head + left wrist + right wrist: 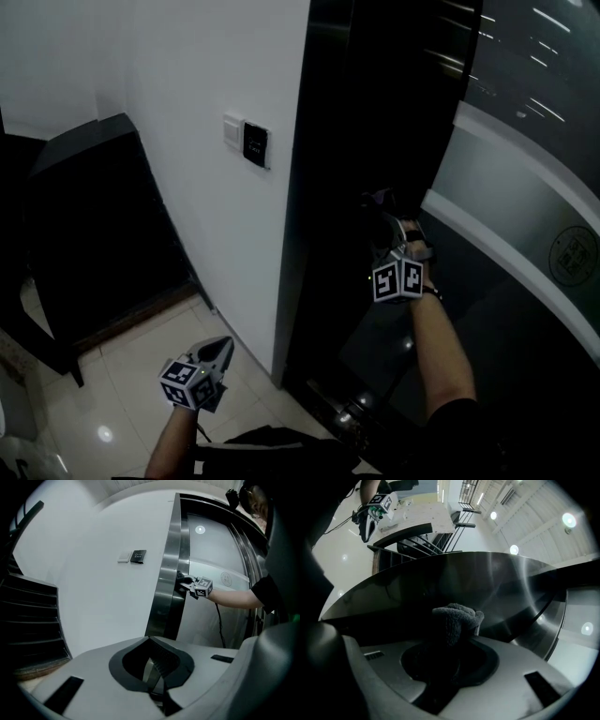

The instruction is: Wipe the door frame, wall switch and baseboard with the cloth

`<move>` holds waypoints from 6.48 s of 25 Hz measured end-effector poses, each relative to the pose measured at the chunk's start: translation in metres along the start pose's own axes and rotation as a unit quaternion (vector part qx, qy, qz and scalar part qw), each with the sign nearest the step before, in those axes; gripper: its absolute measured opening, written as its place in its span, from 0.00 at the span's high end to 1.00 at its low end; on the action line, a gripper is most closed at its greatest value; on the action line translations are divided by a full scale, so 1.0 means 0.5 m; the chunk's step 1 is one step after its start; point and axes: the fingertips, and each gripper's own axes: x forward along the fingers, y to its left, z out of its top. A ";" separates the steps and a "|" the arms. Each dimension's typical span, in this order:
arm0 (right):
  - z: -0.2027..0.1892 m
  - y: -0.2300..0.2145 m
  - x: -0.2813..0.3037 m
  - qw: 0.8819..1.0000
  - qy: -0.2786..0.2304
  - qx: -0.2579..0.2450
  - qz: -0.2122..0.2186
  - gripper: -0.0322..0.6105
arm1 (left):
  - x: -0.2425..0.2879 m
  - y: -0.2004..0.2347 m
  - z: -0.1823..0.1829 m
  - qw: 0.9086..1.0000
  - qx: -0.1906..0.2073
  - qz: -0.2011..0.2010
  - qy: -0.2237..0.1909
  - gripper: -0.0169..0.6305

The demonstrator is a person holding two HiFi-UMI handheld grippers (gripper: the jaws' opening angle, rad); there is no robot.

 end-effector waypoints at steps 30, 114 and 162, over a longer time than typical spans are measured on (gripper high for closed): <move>-0.079 0.314 -0.022 0.995 0.004 0.036 0.092 0.80 | 0.043 0.017 -0.008 0.999 0.032 -0.001 0.041 0.97; 0.677 0.668 -0.087 0.792 -0.172 0.520 0.272 0.81 | -0.767 0.285 -0.005 0.899 -0.012 0.402 -0.171 0.97; 0.635 0.566 0.439 0.861 0.263 0.410 -0.145 0.81 | 0.220 1.009 0.327 0.958 0.024 -0.276 -0.072 0.97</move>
